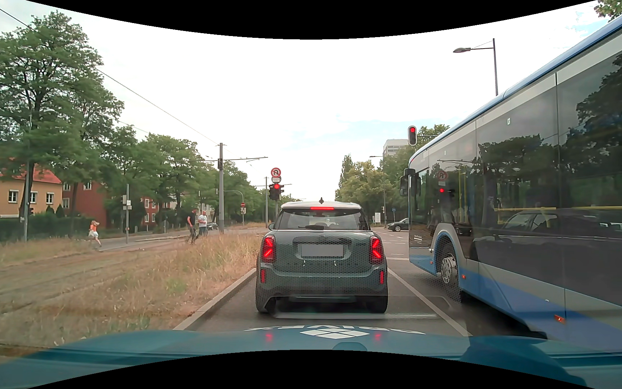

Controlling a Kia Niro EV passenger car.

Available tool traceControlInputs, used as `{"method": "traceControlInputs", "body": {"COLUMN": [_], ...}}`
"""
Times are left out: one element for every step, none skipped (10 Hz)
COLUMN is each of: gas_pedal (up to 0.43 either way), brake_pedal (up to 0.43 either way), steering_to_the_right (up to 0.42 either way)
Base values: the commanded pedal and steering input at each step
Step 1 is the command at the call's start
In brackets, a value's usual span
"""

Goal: Follow the waypoints while adhering to traffic rules and regulations

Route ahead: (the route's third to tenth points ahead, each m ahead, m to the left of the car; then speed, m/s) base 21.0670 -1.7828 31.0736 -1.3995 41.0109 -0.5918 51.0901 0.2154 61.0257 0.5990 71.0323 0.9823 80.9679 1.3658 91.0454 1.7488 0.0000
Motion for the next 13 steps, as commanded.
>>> {"method": "traceControlInputs", "body": {"gas_pedal": [0.0, 0.0, 0.0, 0.0, 0.0, 0.0, 0.0, 0.0, 0.0, 0.0, 0.0, 0.0, 0.0], "brake_pedal": [0.213, 0.213, 0.213, 0.213, 0.213, 0.22, 0.213, 0.213, 0.22, 0.213, 0.213, 0.213, 0.213], "steering_to_the_right": [-0.002, -0.002, -0.002, -0.002, -0.002, -0.002, -0.002, -0.002, -0.002, -0.002, -0.001, -0.002, -0.001]}}
